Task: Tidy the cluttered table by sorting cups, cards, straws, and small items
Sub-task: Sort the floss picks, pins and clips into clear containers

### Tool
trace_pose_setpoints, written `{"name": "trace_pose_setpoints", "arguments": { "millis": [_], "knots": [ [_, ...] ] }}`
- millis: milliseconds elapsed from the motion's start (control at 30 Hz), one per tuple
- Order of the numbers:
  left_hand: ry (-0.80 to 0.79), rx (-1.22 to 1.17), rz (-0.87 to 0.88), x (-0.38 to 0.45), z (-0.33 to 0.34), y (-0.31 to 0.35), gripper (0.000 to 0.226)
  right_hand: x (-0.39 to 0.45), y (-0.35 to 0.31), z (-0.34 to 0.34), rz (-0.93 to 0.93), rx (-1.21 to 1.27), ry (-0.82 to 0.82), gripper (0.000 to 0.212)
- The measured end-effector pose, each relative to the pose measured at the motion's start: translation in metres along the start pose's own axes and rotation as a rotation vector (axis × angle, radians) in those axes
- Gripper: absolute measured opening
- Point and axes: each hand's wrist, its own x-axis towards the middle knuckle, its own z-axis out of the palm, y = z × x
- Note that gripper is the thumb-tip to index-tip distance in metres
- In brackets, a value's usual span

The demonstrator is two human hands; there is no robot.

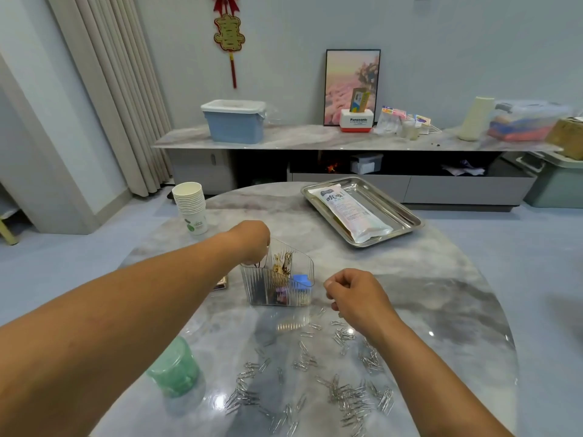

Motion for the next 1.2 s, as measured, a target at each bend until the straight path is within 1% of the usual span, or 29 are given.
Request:
{"name": "trace_pose_setpoints", "arguments": {
  "millis": [67, 133, 200, 233, 267, 300, 333, 400, 467, 567, 667, 767, 867, 933, 1000, 1033, 1100, 1167, 1200],
  "knots": [
    [0.056, 0.016, 0.030, -0.002, 0.009, -0.003, 0.026, 0.002, 0.003, -0.002, -0.004, -0.016, 0.017, 0.019],
    [0.174, -0.026, 0.043, -0.009, 0.017, -0.006, 0.026, 0.004, 0.005, -0.002, -0.016, -0.034, 0.032, 0.019],
    [0.361, -0.020, -0.021, -0.018, 0.025, -0.009, 0.037, 0.007, 0.005, 0.000, -0.038, -0.065, 0.044, 0.020],
    [0.395, -0.024, -0.082, -0.021, 0.031, -0.013, 0.043, 0.009, 0.005, 0.001, -0.048, -0.075, 0.050, 0.020],
    [0.351, -0.088, -0.162, -0.021, 0.035, -0.017, 0.043, 0.013, 0.006, 0.004, -0.051, -0.076, 0.053, 0.019],
    [0.280, -0.177, -0.221, -0.019, 0.039, -0.021, 0.037, 0.017, 0.007, 0.008, -0.048, -0.065, 0.053, 0.018],
    [0.235, -0.238, -0.246, -0.016, 0.042, -0.027, 0.031, 0.021, 0.009, 0.011, -0.041, -0.051, 0.050, 0.017],
    [0.219, -0.275, -0.238, -0.007, 0.044, -0.039, 0.028, 0.032, 0.012, 0.014, -0.025, -0.022, 0.048, 0.017],
    [0.248, -0.275, -0.188, -0.001, 0.040, -0.050, 0.028, 0.048, 0.013, 0.013, -0.016, 0.012, 0.069, 0.018],
    [0.268, -0.299, -0.108, 0.015, 0.033, -0.066, 0.017, 0.083, 0.009, 0.014, -0.040, -0.037, 0.085, 0.019],
    [0.293, -0.316, -0.021, 0.029, 0.031, -0.077, 0.011, 0.119, 0.003, 0.030, -0.083, -0.176, -0.044, 0.025],
    [0.339, -0.345, 0.074, 0.039, 0.031, -0.073, 0.014, 0.149, -0.008, 0.055, -0.133, -0.321, -0.170, 0.043],
    [0.362, -0.431, 0.122, 0.051, 0.034, -0.066, 0.015, 0.181, -0.014, 0.083, -0.155, -0.433, -0.227, 0.051],
    [0.373, -0.490, 0.137, 0.059, 0.037, -0.062, 0.013, 0.199, -0.011, 0.098, -0.160, -0.521, -0.222, 0.044],
    [0.383, -0.559, 0.132, 0.064, 0.039, -0.060, 0.010, 0.205, -0.011, 0.101, -0.167, -0.547, -0.163, 0.019],
    [0.384, -0.600, 0.123, 0.066, 0.041, -0.060, 0.010, 0.205, -0.010, 0.102, -0.170, -0.547, -0.133, 0.010],
    [0.378, -0.690, 0.098, 0.067, 0.045, -0.059, 0.014, 0.200, -0.006, 0.100, -0.174, -0.586, -0.081, 0.023],
    [0.368, -0.776, 0.069, 0.064, 0.049, -0.058, 0.018, 0.187, -0.002, 0.096, -0.171, -0.687, -0.055, 0.020],
    [0.363, -0.810, 0.056, 0.061, 0.052, -0.055, 0.018, 0.181, 0.001, 0.093, -0.159, -0.678, -0.028, 0.018]
  ]
}}
